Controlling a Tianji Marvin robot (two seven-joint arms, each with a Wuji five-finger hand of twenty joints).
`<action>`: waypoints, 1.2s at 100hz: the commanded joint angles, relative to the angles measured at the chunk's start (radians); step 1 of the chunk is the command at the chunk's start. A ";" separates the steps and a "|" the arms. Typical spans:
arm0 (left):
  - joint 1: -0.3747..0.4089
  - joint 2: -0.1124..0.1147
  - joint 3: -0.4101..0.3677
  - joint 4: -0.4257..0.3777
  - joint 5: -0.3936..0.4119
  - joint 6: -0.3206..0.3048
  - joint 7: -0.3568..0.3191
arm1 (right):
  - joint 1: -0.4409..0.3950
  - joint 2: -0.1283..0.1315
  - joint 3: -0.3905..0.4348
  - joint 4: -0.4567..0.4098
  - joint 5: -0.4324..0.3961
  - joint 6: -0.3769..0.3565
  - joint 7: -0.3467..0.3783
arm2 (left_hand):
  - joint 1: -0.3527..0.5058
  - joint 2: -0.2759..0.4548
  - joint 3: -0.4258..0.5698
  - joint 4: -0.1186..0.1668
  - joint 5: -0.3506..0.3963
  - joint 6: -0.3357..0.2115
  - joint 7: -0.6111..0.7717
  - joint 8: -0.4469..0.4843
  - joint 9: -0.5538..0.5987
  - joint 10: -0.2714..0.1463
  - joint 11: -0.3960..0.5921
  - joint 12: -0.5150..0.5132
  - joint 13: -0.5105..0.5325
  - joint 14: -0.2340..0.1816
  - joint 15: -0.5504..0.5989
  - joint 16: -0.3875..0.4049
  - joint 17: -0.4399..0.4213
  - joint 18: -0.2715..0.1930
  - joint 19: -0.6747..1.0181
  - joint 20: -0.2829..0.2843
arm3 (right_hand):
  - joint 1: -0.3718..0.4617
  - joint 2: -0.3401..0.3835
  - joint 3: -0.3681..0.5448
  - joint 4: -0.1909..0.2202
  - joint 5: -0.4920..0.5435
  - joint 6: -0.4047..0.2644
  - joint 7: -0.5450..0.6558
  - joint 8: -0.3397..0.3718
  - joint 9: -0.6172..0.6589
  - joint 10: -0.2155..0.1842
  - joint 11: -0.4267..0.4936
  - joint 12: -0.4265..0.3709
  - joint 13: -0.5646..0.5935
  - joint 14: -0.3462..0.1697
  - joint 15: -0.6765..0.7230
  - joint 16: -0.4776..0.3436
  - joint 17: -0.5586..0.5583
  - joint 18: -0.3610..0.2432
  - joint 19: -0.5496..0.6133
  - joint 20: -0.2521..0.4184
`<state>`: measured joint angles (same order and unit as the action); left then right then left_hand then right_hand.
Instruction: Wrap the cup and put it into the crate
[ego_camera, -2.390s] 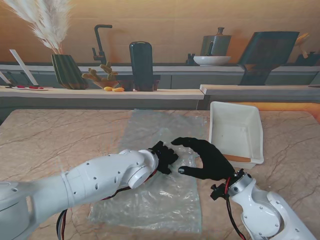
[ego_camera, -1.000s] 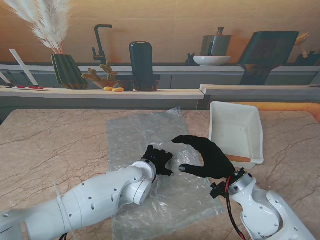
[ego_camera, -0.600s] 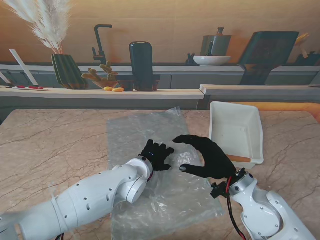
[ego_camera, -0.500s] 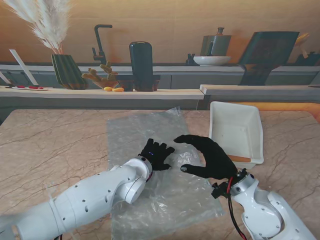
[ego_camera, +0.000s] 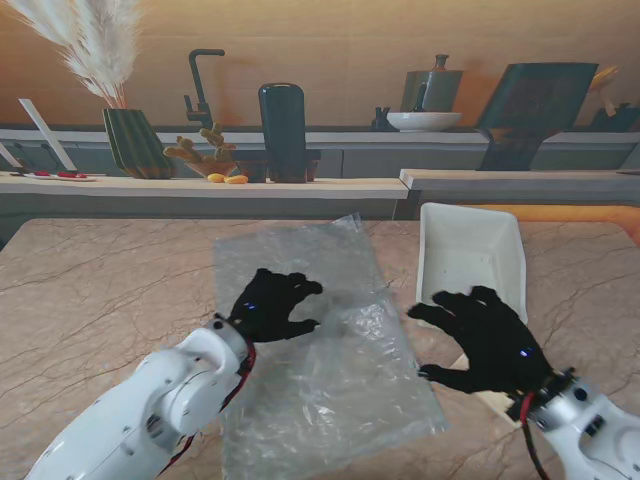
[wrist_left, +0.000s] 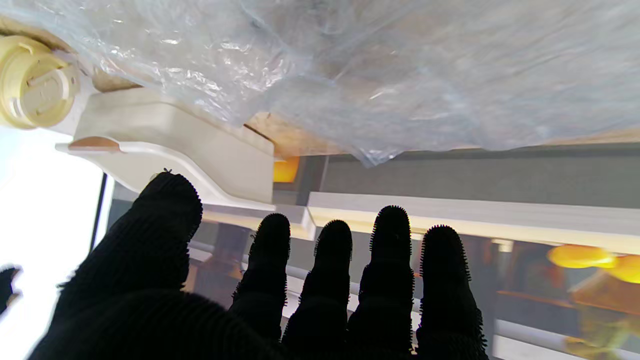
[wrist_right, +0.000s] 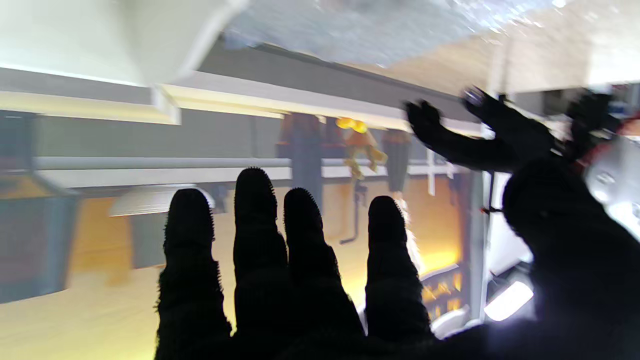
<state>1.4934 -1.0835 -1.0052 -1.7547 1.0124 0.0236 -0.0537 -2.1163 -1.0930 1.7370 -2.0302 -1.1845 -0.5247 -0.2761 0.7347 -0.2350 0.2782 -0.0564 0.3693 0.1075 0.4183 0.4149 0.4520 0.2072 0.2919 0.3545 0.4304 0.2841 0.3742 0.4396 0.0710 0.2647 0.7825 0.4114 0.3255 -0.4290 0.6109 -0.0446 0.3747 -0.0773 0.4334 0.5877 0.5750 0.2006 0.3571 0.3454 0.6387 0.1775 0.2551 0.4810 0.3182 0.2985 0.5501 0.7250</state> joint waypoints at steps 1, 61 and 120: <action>0.067 0.021 -0.024 -0.026 -0.034 0.021 -0.004 | -0.051 0.007 0.018 0.013 0.016 0.034 0.001 | -0.002 -0.003 -0.028 0.007 0.022 0.001 0.001 0.005 0.027 0.015 -0.019 -0.008 0.016 0.010 -0.014 -0.014 0.014 0.033 -0.015 -0.013 | 0.024 -0.022 -0.014 0.030 0.011 0.017 -0.009 -0.008 0.012 0.017 0.006 0.004 0.016 0.002 0.010 0.012 -0.003 0.003 0.017 0.022; 0.357 -0.016 -0.366 -0.008 -0.335 -0.189 0.110 | -0.057 0.026 -0.021 0.170 -0.149 0.407 -0.023 | 0.092 0.070 -0.288 0.020 0.054 -0.022 -0.103 -0.015 0.066 0.011 -0.085 -0.015 0.039 0.003 -0.066 -0.022 0.030 0.040 -0.039 -0.002 | 0.057 -0.052 -0.018 0.032 -0.008 0.113 -0.064 -0.004 -0.039 0.041 0.035 0.008 -0.005 0.021 0.026 0.013 -0.001 0.002 0.030 0.015; 0.375 -0.021 -0.384 -0.009 -0.268 -0.232 0.184 | -0.031 0.025 -0.094 0.233 -0.120 0.559 0.061 | 0.092 0.073 -0.290 0.019 0.064 -0.026 -0.106 -0.012 0.080 0.008 -0.090 -0.012 0.052 0.002 -0.069 -0.015 0.038 0.045 -0.044 0.002 | 0.061 -0.050 -0.017 0.033 0.018 0.135 -0.066 0.020 -0.013 0.072 0.121 0.021 0.048 0.054 0.140 0.052 0.050 0.013 0.114 0.021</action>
<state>1.8546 -1.1005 -1.3848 -1.7556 0.7425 -0.2052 0.1287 -2.1601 -1.0644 1.6561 -1.8165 -1.3010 0.0248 -0.2342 0.8036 -0.1985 0.0046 -0.0564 0.4215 0.1110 0.3433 0.4113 0.5112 0.2346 0.2290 0.3531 0.4598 0.2885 0.3143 0.4208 0.1037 0.2949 0.7470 0.4114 0.3660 -0.4559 0.6004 -0.0446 0.3547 0.1014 0.3320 0.5904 0.5606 0.2407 0.4612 0.3516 0.6573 0.2057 0.3722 0.5170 0.3598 0.2890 0.6395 0.7252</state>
